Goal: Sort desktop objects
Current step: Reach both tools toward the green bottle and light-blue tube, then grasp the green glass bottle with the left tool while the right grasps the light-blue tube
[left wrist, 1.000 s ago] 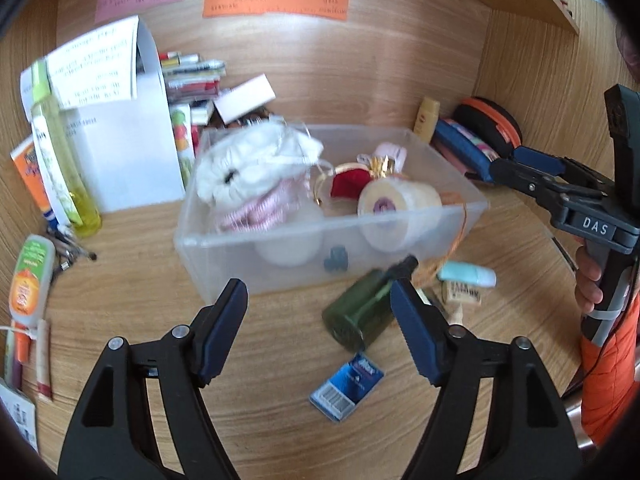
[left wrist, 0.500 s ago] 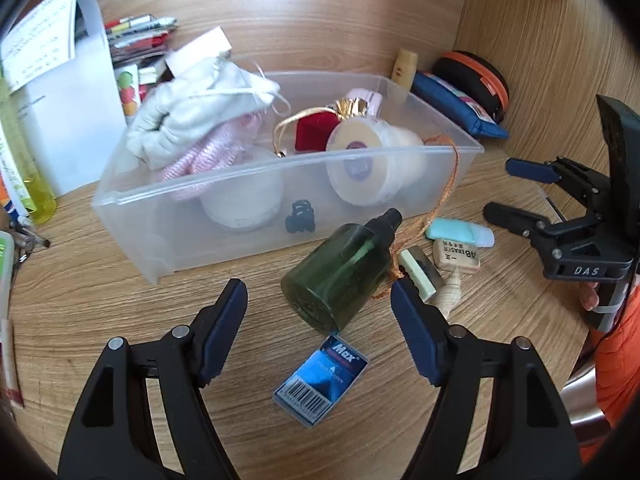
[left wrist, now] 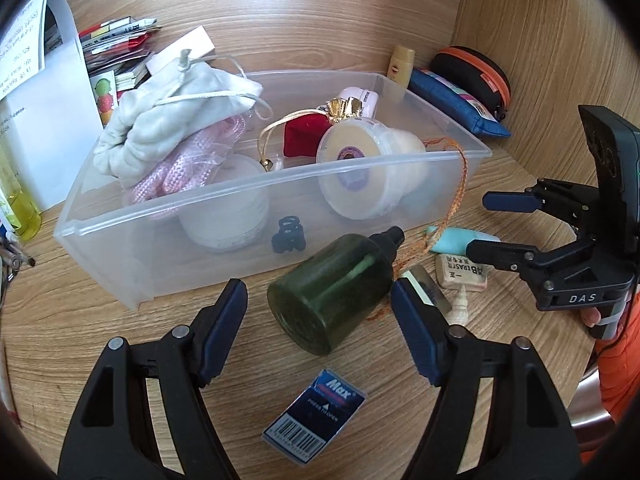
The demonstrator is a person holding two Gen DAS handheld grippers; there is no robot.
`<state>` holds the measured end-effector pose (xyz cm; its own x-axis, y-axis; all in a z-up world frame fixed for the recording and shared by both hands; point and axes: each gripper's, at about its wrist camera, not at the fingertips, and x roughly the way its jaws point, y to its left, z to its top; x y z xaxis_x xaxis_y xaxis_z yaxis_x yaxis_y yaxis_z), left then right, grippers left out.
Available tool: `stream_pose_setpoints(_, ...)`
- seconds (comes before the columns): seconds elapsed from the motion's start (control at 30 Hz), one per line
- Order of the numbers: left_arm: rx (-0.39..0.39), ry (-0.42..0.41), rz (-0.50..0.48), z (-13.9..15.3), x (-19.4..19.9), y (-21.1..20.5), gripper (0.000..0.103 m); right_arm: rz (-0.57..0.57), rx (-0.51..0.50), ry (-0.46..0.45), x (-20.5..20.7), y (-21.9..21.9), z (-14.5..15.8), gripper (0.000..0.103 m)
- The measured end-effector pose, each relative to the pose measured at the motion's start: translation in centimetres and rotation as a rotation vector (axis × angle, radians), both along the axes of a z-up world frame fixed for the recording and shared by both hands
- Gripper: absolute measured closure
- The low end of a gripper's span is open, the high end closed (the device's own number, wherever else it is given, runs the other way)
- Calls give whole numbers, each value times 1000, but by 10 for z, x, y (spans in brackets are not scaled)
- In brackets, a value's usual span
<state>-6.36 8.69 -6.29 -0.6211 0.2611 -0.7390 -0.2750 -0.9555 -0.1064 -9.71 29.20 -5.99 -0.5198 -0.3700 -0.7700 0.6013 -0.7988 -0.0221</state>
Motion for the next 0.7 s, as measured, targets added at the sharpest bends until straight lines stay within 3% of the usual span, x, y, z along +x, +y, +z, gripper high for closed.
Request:
stream_pose_setpoints(0.27, 91, -48, -21, -5, -12, 0, 29, 7, -31, -32, -1, 0, -2, 45)
stream_pose_setpoints(0.53, 121, -51, -5, -4, -11, 1, 29, 39, -49, -49, 2, 2, -1, 58)
stream_pose_setpoints(0.7, 123, -56, -23, -4, -6, 6, 43, 36, -68, -77, -1, 2, -2, 58)
